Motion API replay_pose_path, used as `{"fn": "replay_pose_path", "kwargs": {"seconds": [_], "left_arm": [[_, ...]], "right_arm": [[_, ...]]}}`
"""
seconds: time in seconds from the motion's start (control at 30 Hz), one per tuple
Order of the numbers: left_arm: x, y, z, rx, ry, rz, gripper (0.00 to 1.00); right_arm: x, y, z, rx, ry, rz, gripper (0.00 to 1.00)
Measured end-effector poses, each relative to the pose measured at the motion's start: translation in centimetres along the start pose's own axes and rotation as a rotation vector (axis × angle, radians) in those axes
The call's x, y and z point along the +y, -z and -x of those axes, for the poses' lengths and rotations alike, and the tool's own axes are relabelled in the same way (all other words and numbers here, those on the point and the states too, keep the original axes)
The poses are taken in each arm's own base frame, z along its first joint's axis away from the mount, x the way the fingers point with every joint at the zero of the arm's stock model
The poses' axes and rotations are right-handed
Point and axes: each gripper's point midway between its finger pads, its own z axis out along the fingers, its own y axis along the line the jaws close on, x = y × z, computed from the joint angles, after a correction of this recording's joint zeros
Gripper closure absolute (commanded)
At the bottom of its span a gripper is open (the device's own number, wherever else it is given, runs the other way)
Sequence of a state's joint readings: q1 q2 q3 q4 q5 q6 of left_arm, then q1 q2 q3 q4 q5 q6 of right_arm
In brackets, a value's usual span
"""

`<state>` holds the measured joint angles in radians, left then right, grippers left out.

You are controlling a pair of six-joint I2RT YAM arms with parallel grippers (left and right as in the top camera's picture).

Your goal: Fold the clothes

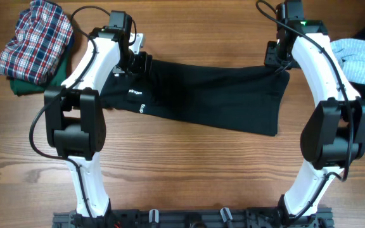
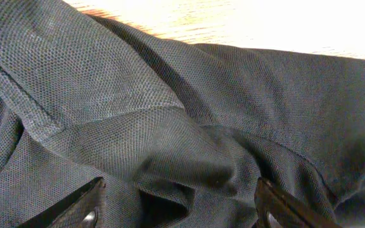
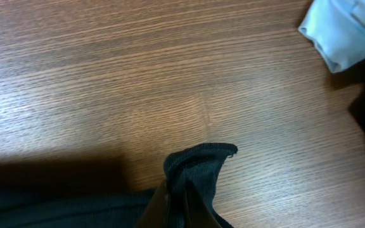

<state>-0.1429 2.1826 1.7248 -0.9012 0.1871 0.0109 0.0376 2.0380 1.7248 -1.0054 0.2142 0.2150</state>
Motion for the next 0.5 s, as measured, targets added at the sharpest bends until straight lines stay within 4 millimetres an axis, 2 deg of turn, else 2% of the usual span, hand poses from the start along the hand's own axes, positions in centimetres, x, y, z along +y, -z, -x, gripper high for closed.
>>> {"fn": "replay_pose_path", "kwargs": {"seconds": [0.17, 0.5], "left_arm": [[0.0, 0.0, 0.0, 0.000, 0.000, 0.000, 0.26], [0.5, 0.0, 0.0, -0.002, 0.000, 0.026, 0.26]], "right_arm": [[0.9, 0.0, -0.9, 0.042, 0.021, 0.058, 0.95], [1.8, 0.8, -5.6, 0.240, 0.049, 0.138, 0.96]]}}
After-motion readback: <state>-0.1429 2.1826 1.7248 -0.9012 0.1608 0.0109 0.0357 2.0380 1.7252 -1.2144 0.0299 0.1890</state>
